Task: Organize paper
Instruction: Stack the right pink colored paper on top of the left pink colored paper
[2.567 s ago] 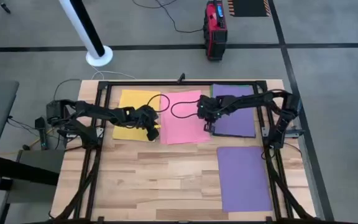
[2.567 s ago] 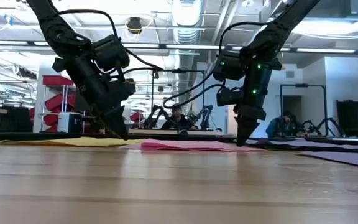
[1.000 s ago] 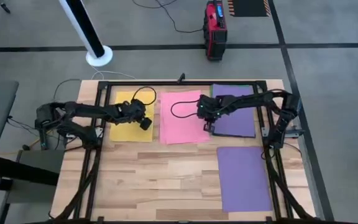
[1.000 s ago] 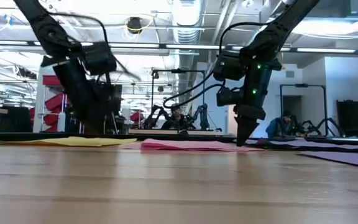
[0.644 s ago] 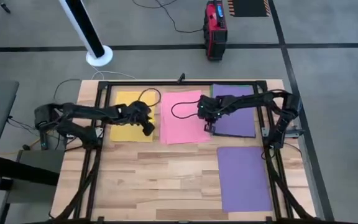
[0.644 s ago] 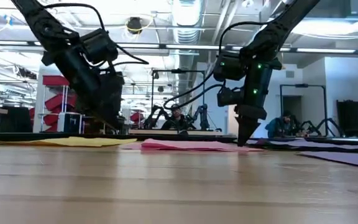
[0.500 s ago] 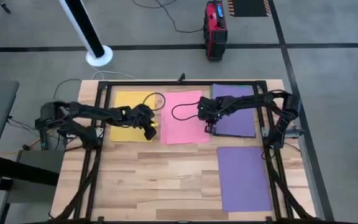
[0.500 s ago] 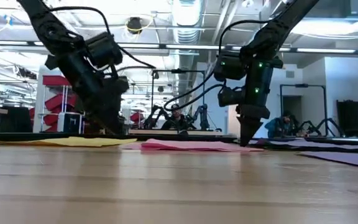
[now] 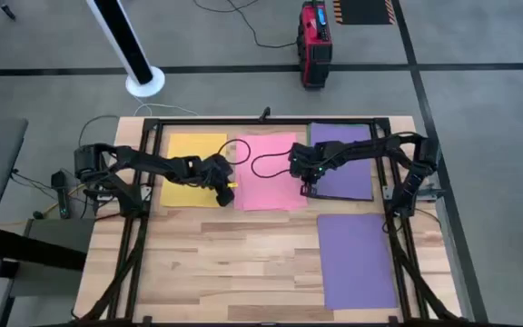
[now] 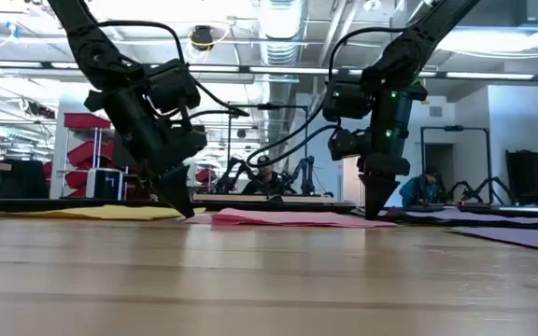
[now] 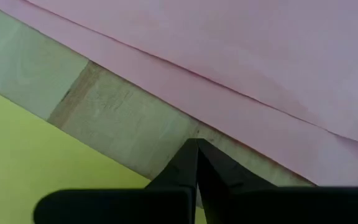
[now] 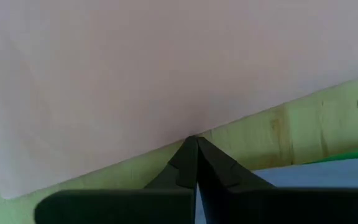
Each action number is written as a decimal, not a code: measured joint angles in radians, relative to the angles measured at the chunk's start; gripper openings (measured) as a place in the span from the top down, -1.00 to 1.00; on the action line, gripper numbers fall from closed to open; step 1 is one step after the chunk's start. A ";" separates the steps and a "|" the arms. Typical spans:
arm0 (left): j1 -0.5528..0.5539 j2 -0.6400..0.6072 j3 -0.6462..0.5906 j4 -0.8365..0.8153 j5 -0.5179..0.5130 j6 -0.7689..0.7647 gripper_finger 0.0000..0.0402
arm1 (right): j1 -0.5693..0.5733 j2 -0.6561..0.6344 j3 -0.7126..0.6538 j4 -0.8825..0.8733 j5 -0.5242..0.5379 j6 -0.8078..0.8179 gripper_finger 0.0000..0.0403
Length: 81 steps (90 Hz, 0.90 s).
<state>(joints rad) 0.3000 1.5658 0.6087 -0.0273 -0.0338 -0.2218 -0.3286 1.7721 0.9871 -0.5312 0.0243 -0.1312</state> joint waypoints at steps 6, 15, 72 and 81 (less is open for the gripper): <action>0.000 0.000 0.000 0.002 0.000 0.000 1.00 | 0.000 0.000 0.000 0.008 -0.017 0.000 1.00; 0.000 0.001 0.000 0.004 0.002 0.000 1.00 | 0.001 0.000 -0.001 0.018 -0.026 -0.001 1.00; 0.000 0.004 -0.002 0.034 0.009 -0.007 1.00 | 0.029 0.003 -0.001 0.072 -0.089 0.000 1.00; -0.001 0.004 -0.002 0.035 -0.004 -0.007 1.00 | 0.020 -0.002 -0.001 0.058 -0.060 0.000 1.00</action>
<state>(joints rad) 0.2991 1.5693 0.6064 0.0074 -0.0373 -0.2287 -0.3089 1.7704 0.9863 -0.4733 -0.0353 -0.1313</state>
